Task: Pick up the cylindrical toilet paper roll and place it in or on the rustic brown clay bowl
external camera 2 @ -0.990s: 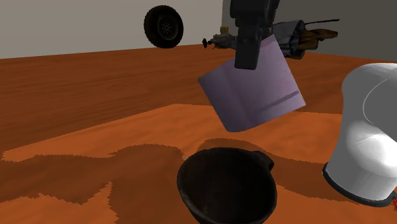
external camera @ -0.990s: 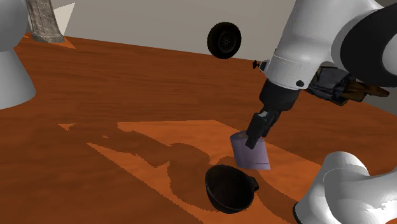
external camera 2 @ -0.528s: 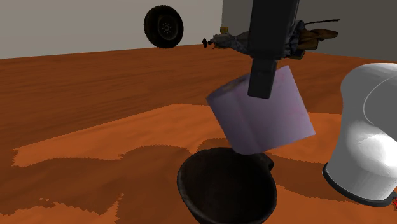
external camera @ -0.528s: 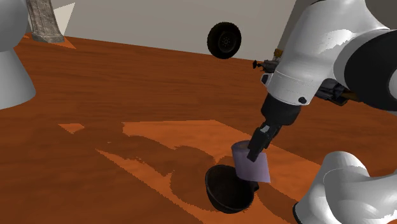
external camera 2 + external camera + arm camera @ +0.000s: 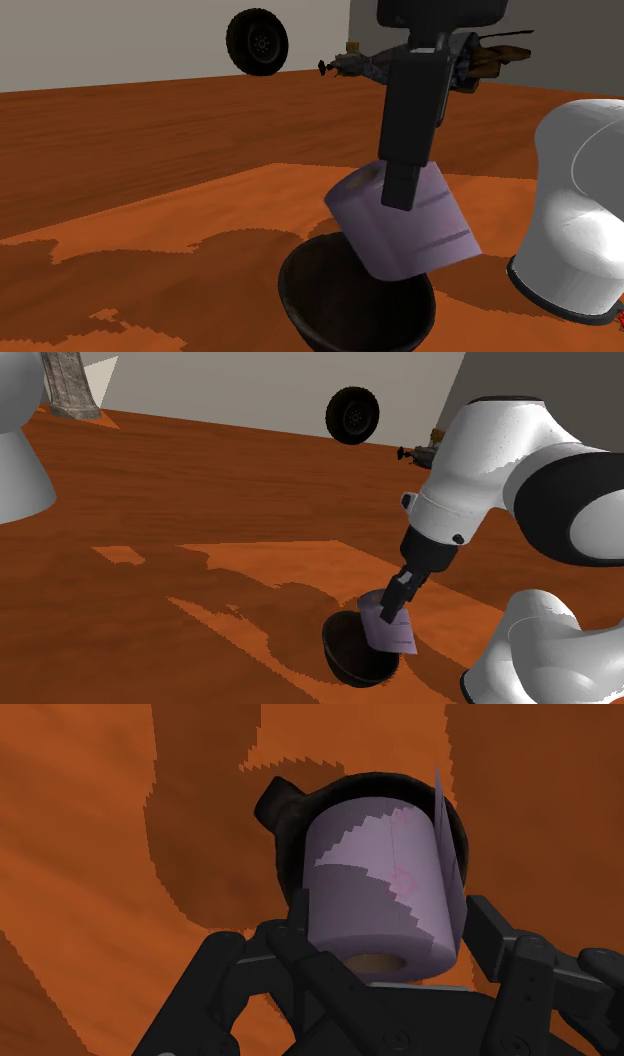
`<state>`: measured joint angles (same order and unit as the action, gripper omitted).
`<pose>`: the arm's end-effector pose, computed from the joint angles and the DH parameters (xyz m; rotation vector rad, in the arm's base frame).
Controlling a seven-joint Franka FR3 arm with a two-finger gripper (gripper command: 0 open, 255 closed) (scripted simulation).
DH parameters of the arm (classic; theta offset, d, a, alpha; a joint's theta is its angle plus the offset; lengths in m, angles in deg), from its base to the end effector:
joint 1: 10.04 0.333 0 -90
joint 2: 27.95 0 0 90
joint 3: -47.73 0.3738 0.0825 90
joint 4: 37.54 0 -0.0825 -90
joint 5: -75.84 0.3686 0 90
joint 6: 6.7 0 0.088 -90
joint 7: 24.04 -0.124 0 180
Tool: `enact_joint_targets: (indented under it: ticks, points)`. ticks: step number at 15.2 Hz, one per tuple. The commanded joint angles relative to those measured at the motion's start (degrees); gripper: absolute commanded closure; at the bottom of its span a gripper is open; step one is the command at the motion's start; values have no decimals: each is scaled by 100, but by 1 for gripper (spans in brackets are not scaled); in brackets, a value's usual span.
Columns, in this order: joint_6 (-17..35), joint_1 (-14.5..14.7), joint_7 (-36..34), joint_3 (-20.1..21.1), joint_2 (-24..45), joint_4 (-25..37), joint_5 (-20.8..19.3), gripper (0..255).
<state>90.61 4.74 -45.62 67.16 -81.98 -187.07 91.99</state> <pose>0.1574 0.1752 0.5271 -3.1308 -0.0801 -0.0072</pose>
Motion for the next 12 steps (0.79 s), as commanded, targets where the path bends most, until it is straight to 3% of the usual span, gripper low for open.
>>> enact_joint_targets:
  ticks: [1, 7, 12]
  points:
    - [138, 15, 11, 32, -11, -144, 34, 255]
    - [580, 71, 31, 159, -10, -588, 161, 255]
    - [580, 71, 31, 159, -10, -588, 161, 255]
